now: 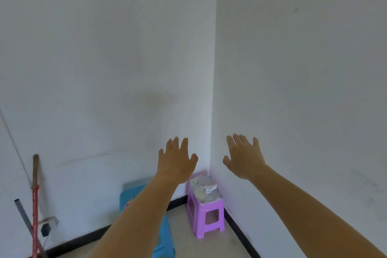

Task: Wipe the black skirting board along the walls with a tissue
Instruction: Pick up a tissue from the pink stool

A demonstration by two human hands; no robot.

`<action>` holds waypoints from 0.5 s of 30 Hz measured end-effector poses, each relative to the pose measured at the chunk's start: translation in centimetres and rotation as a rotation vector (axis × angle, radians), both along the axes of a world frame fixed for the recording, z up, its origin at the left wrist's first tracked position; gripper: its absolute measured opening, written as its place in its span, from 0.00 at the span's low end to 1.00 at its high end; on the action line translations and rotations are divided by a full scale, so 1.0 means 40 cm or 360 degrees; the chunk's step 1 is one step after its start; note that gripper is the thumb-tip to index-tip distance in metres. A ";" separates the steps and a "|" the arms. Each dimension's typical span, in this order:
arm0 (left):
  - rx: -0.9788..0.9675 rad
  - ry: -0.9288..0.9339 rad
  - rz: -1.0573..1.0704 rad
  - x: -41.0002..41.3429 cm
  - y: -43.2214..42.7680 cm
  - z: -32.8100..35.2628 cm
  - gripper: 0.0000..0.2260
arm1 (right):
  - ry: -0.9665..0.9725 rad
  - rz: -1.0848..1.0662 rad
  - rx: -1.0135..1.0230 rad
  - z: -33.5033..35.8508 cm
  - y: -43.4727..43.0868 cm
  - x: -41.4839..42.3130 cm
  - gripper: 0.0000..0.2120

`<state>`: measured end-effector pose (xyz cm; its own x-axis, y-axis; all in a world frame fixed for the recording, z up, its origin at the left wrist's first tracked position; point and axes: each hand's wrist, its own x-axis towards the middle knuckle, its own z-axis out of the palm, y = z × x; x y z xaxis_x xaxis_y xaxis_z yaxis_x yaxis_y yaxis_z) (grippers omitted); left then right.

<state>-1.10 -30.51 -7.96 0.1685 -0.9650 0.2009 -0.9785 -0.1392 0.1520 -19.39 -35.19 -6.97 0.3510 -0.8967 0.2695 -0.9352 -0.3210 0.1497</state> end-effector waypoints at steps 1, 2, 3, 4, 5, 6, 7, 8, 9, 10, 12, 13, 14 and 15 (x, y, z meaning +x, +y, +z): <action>-0.0001 0.0000 -0.0004 0.003 -0.048 -0.008 0.27 | -0.0008 -0.0006 0.0018 -0.010 -0.048 0.006 0.28; 0.0001 -0.0001 -0.0014 0.008 -0.093 -0.017 0.27 | -0.0021 -0.0013 0.0042 -0.022 -0.093 0.013 0.28; 0.0011 0.0001 -0.0028 0.016 -0.136 -0.029 0.27 | -0.0028 -0.0022 0.0076 -0.035 -0.134 0.023 0.28; 0.0026 0.0012 -0.0038 0.026 -0.179 -0.045 0.27 | -0.0023 -0.0027 0.0108 -0.054 -0.176 0.034 0.27; 0.0038 0.0038 -0.0039 0.038 -0.221 -0.064 0.27 | -0.0009 -0.0029 0.0140 -0.076 -0.219 0.047 0.27; 0.0052 0.0071 -0.0037 0.052 -0.265 -0.086 0.26 | 0.0007 -0.0031 0.0171 -0.100 -0.262 0.059 0.27; 0.0074 0.0111 -0.0033 0.069 -0.312 -0.108 0.26 | 0.0017 -0.0036 0.0206 -0.123 -0.309 0.075 0.27; 0.0105 0.0144 -0.0030 0.088 -0.366 -0.133 0.26 | 0.0026 -0.0044 0.0244 -0.146 -0.361 0.093 0.27; 0.0132 0.0157 -0.0025 0.108 -0.419 -0.157 0.26 | 0.0035 -0.0049 0.0268 -0.167 -0.411 0.110 0.27; 0.0153 0.0156 -0.0026 0.132 -0.476 -0.182 0.26 | 0.0047 -0.0054 0.0277 -0.187 -0.465 0.130 0.27; 0.0179 0.0180 -0.0031 0.176 -0.586 -0.230 0.26 | 0.0062 -0.0077 0.0292 -0.221 -0.563 0.167 0.27; 0.0194 0.0205 -0.0033 0.200 -0.643 -0.257 0.25 | 0.0055 -0.0099 0.0306 -0.244 -0.613 0.189 0.27; 0.0217 0.0230 -0.0039 0.223 -0.701 -0.282 0.25 | 0.0038 -0.0128 0.0325 -0.268 -0.664 0.210 0.27; 0.0253 0.0263 -0.0049 0.245 -0.756 -0.307 0.25 | 0.0020 -0.0154 0.0361 -0.290 -0.712 0.230 0.27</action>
<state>8.72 -60.75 -20.22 0.1563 -0.9875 0.0181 -0.9463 -0.1445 0.2892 -10.20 -63.67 -18.55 0.2626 -0.9634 0.0538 -0.9617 -0.2568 0.0961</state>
